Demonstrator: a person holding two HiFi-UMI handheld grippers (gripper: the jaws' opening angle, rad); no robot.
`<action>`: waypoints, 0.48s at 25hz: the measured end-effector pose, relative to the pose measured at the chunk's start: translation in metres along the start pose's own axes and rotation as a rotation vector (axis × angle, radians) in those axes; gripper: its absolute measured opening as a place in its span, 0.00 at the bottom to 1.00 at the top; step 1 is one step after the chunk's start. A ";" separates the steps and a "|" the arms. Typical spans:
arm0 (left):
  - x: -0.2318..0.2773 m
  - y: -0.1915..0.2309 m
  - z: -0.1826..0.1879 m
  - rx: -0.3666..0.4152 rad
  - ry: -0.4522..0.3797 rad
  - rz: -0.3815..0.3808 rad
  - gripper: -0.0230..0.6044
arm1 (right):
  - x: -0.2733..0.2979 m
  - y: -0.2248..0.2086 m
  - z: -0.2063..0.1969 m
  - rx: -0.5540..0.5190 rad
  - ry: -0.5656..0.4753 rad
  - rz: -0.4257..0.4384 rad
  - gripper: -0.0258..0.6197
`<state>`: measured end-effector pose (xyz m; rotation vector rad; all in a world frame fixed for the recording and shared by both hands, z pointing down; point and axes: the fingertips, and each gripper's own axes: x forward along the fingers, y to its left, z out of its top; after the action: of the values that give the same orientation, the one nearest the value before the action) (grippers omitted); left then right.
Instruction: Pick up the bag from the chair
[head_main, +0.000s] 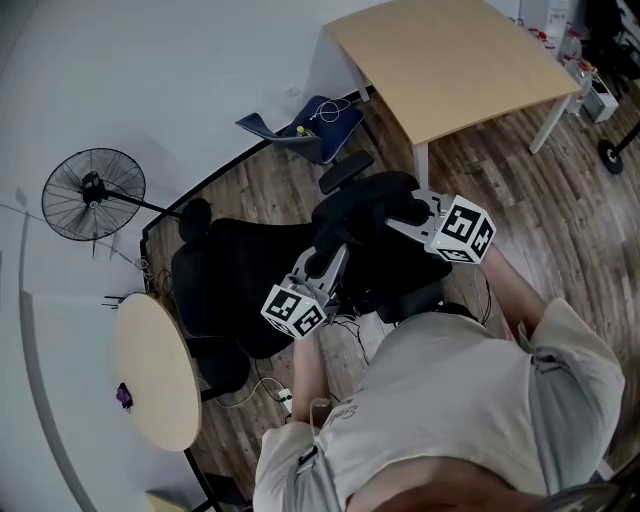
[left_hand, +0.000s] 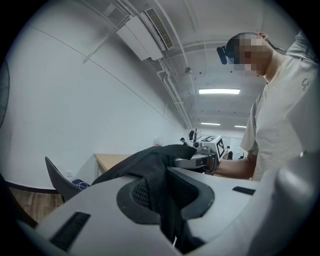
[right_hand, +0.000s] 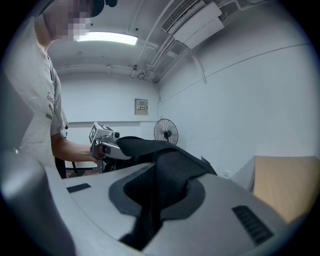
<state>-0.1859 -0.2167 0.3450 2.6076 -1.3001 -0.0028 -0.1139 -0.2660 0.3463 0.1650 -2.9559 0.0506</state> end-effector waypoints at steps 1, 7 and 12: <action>-0.002 -0.002 -0.002 -0.003 -0.003 0.005 0.11 | 0.000 0.003 -0.001 0.000 0.000 0.003 0.08; -0.001 -0.016 -0.005 -0.008 0.014 0.005 0.12 | -0.010 0.007 -0.007 0.016 -0.002 0.007 0.08; -0.001 -0.022 -0.002 0.004 0.009 0.006 0.11 | -0.014 0.009 -0.005 0.010 -0.015 0.015 0.08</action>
<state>-0.1690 -0.2028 0.3424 2.6045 -1.3058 0.0122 -0.1004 -0.2549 0.3482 0.1458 -2.9729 0.0665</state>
